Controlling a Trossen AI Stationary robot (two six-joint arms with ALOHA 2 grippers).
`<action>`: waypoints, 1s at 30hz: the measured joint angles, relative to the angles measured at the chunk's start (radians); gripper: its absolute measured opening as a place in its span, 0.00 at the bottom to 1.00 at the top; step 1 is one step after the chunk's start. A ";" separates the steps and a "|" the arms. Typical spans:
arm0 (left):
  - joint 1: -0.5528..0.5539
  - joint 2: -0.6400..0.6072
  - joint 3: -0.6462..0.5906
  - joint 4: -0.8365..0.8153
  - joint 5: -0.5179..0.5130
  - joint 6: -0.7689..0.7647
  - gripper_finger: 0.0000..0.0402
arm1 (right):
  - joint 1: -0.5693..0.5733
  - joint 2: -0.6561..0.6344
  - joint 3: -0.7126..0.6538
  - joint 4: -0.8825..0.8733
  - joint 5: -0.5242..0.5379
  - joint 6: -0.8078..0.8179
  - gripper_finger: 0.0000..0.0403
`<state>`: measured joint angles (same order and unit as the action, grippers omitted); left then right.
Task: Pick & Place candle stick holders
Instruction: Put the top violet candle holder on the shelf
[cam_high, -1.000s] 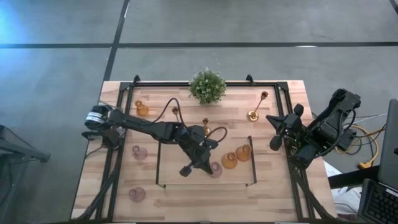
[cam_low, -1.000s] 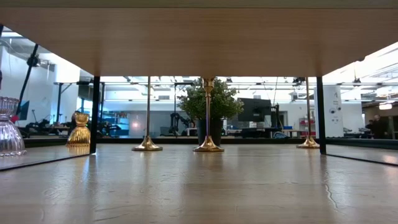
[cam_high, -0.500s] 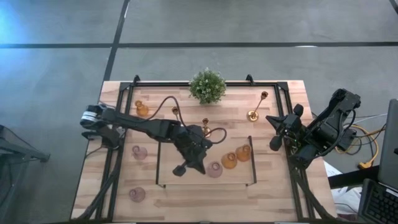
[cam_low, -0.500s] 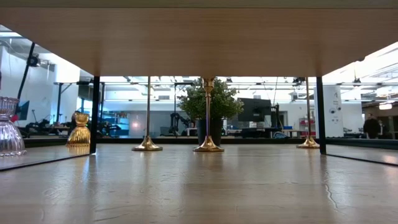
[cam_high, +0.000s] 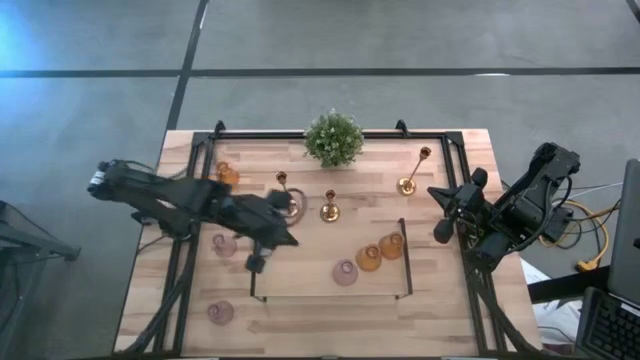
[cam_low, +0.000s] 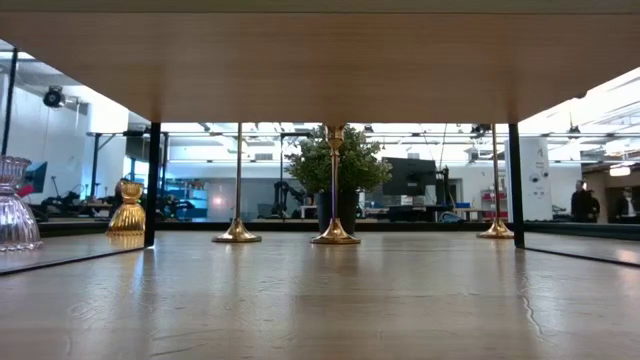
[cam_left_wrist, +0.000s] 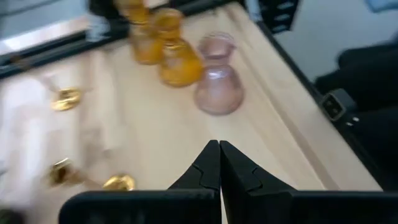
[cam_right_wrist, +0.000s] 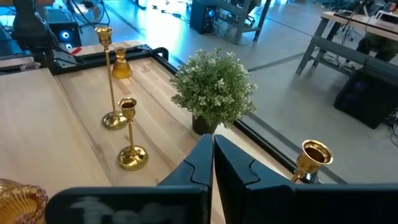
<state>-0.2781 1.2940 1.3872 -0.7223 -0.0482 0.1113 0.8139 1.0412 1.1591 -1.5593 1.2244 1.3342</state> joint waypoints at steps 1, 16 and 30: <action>-0.008 -0.019 0.000 -0.015 -0.035 -0.014 0.00 | 0.000 0.000 0.000 0.000 -0.001 0.001 0.02; -0.056 -0.149 -0.008 -0.348 -0.684 -0.469 0.01 | 0.000 0.000 0.000 0.002 -0.031 0.001 0.02; -0.099 -0.180 -0.121 -0.727 -0.567 -0.902 0.00 | -0.001 0.000 -0.002 -0.001 -0.066 -0.062 0.02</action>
<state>-0.3773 1.1141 1.2667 -1.4494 -0.6157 -0.7902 0.8131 1.0409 1.1572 -1.5604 1.1586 1.2720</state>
